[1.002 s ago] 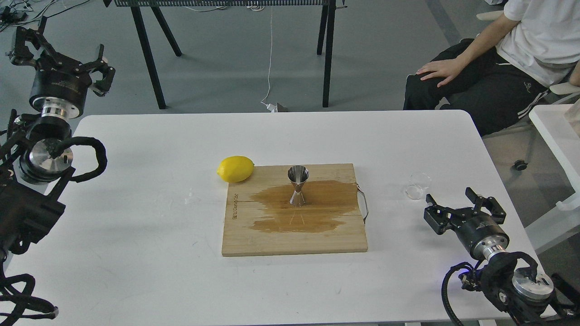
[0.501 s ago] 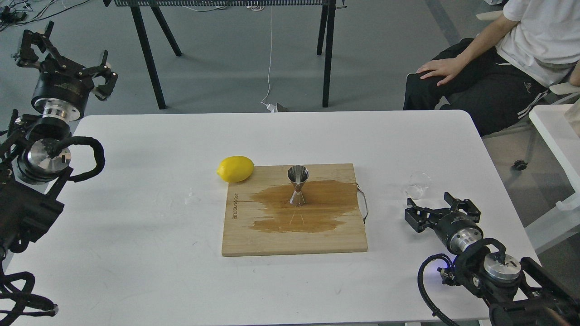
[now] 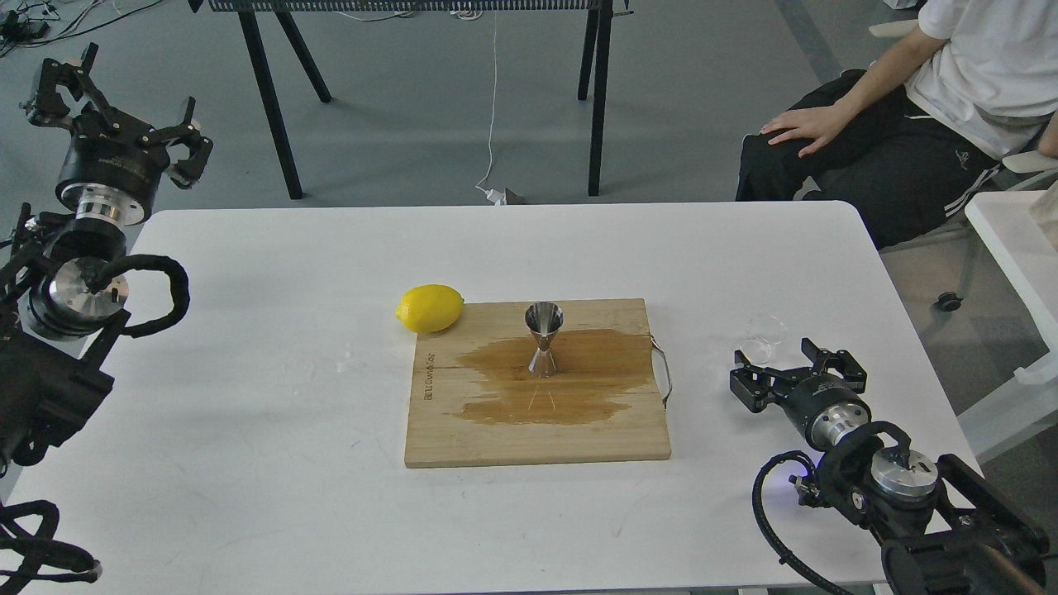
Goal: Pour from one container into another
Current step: 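Move the right gripper toward the small clear glass cup, then lift the clear glass cup with the right gripper toward the jigger, then tilt the clear cup over the jigger with the right gripper to pour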
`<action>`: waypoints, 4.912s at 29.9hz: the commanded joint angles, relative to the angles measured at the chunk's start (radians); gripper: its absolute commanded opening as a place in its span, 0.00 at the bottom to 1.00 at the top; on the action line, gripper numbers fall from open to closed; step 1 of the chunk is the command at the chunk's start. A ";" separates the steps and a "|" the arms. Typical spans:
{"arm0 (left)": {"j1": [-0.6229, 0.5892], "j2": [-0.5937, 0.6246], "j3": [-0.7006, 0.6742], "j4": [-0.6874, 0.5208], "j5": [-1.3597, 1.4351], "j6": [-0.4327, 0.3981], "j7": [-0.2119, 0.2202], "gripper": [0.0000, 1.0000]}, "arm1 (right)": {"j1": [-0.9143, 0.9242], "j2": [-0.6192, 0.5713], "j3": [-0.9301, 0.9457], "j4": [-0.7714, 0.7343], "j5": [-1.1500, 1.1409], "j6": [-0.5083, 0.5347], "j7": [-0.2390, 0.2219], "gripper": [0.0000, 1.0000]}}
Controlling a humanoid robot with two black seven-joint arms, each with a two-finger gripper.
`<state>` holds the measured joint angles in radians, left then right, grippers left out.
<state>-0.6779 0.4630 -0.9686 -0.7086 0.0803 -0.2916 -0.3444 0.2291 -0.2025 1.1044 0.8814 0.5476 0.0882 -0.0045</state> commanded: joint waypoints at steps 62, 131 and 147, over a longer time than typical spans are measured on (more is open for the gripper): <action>0.009 -0.004 0.034 0.014 0.055 0.000 -0.015 1.00 | 0.160 0.095 0.003 -0.277 -0.014 0.042 -0.037 0.39; 0.018 0.008 0.034 0.020 0.053 0.000 -0.038 1.00 | 0.180 0.190 -0.273 0.423 -1.103 -0.326 0.034 0.34; 0.026 0.003 0.034 0.020 0.053 0.000 -0.038 1.00 | 0.183 0.201 -0.333 0.398 -1.224 -0.384 0.058 0.34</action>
<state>-0.6521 0.4664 -0.9342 -0.6887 0.1335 -0.2915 -0.3824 0.4100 -0.0074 0.7745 1.2947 -0.6681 -0.2931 0.0529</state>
